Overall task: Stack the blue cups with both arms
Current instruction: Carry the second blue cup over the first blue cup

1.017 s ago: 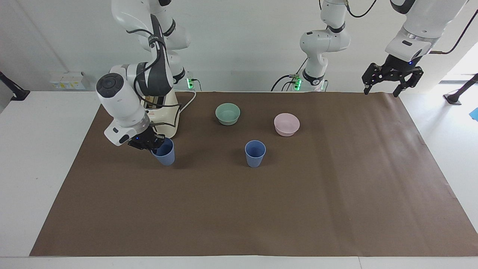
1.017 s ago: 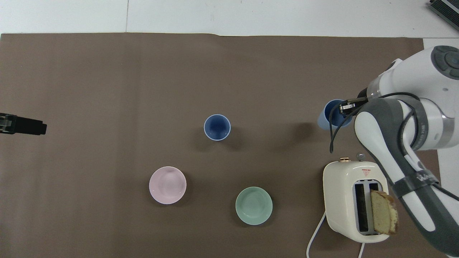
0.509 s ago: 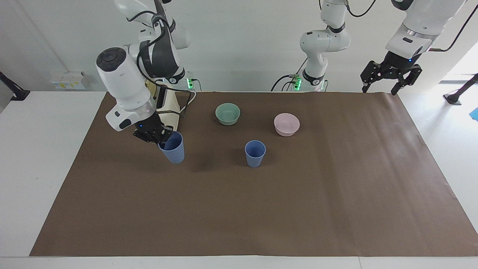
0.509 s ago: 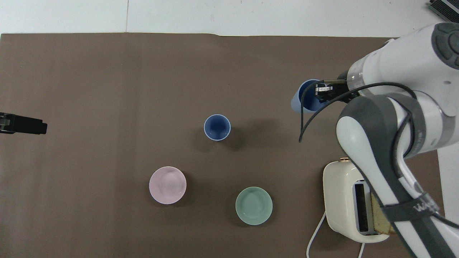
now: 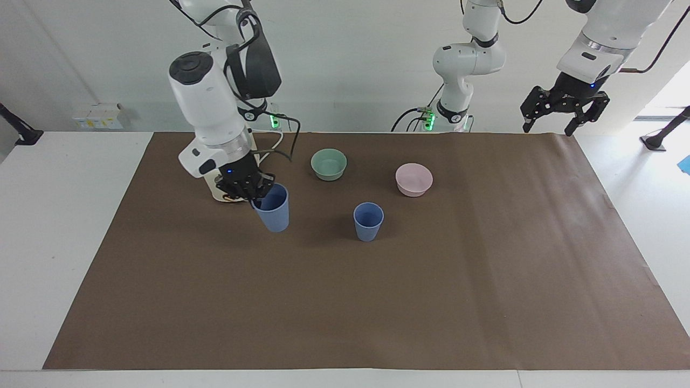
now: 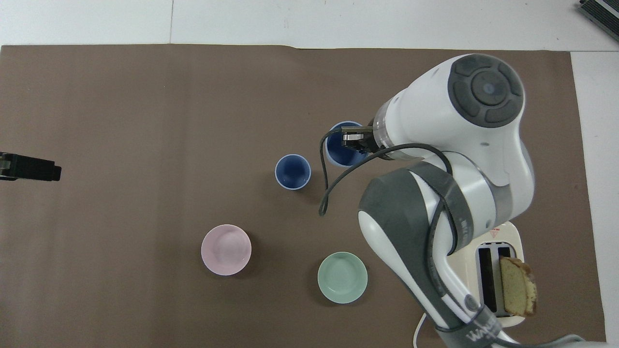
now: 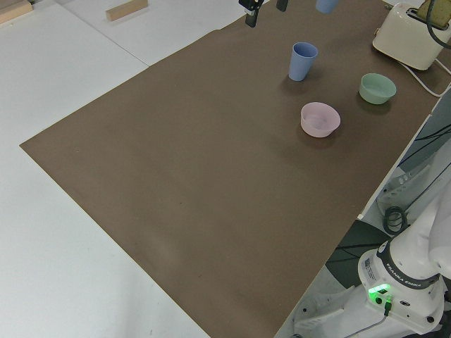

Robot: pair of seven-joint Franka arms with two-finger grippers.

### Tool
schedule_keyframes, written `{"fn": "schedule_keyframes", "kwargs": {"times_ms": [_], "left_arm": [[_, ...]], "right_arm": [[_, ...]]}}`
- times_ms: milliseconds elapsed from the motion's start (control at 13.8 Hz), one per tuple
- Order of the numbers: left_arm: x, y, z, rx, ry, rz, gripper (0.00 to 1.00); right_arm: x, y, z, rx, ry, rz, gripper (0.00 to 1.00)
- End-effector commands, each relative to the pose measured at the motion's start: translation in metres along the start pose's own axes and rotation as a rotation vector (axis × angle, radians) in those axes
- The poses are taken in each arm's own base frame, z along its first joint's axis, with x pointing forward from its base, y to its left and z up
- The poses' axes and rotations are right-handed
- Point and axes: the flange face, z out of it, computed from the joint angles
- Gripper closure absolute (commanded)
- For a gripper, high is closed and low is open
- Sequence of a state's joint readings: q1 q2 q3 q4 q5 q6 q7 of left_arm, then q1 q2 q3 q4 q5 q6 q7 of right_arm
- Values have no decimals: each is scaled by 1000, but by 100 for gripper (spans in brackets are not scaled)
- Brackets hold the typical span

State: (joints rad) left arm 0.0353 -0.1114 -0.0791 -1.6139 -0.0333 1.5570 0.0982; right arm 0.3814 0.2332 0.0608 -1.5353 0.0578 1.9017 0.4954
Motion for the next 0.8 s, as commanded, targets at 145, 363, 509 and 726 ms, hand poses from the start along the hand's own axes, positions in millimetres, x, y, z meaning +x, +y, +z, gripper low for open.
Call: {"fn": "schedule_keyframes", "kwargs": {"times_ms": [145, 363, 509, 726], "left_arm": [[-1, -6, -5, -11, -7, -21, 0], [-1, -5, -5, -11, -7, -20, 0], [-1, -6, -5, -9, -7, -21, 0], [-1, -6, -5, -9, -7, -21, 0]], "right_arm": [[5, -55, 28, -3, -9, 39, 100], [4, -75, 42, 2, 12, 49, 100], [6, -76, 51, 0, 8, 48, 100], [4, -75, 61, -6, -3, 47, 100]]}}
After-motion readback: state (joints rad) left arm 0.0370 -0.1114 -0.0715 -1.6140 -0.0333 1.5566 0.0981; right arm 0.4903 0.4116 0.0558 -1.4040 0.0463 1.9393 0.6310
